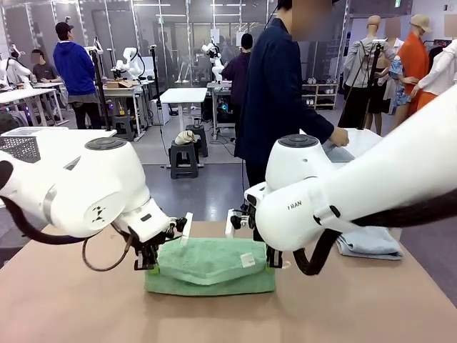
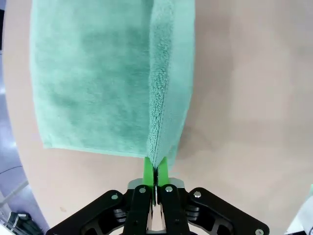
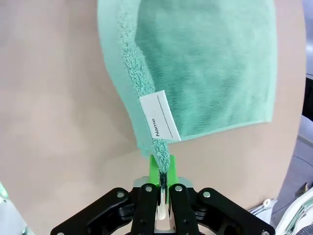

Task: Fold the towels and place them in the basket.
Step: When a person lays out a Towel with hook on the table, fold it in half twice.

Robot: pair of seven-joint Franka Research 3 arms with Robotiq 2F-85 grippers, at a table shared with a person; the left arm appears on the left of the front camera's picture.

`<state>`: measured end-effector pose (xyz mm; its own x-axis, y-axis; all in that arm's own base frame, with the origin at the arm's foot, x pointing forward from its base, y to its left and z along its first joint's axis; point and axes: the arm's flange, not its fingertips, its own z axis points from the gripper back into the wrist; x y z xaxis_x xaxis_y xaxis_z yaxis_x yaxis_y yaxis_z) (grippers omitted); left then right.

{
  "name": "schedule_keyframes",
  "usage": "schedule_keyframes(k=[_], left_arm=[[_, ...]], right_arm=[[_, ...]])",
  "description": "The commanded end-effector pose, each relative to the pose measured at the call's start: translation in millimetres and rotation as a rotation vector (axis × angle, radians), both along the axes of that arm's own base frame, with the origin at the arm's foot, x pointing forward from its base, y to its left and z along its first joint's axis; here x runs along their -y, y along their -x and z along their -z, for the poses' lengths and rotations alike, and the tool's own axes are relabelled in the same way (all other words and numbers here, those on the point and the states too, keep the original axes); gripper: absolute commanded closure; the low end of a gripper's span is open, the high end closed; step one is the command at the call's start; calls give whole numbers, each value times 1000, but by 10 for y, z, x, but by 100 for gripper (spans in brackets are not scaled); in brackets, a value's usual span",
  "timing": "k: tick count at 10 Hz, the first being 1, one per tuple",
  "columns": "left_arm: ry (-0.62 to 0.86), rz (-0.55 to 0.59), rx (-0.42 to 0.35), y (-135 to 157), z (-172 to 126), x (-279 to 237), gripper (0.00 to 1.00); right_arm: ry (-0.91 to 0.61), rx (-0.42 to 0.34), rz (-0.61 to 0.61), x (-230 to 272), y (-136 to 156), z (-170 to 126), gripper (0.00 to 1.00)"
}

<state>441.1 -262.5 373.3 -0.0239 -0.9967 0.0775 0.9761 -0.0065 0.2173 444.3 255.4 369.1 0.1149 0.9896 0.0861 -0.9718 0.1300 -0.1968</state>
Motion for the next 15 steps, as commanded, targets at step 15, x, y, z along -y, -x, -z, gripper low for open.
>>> schedule_keyframes(k=[15], left_arm=[[-102, -316, 0, -1533, 361, 125, 100]], right_arm=[[6, 87, 87, 90, -1461, 357, 100]])
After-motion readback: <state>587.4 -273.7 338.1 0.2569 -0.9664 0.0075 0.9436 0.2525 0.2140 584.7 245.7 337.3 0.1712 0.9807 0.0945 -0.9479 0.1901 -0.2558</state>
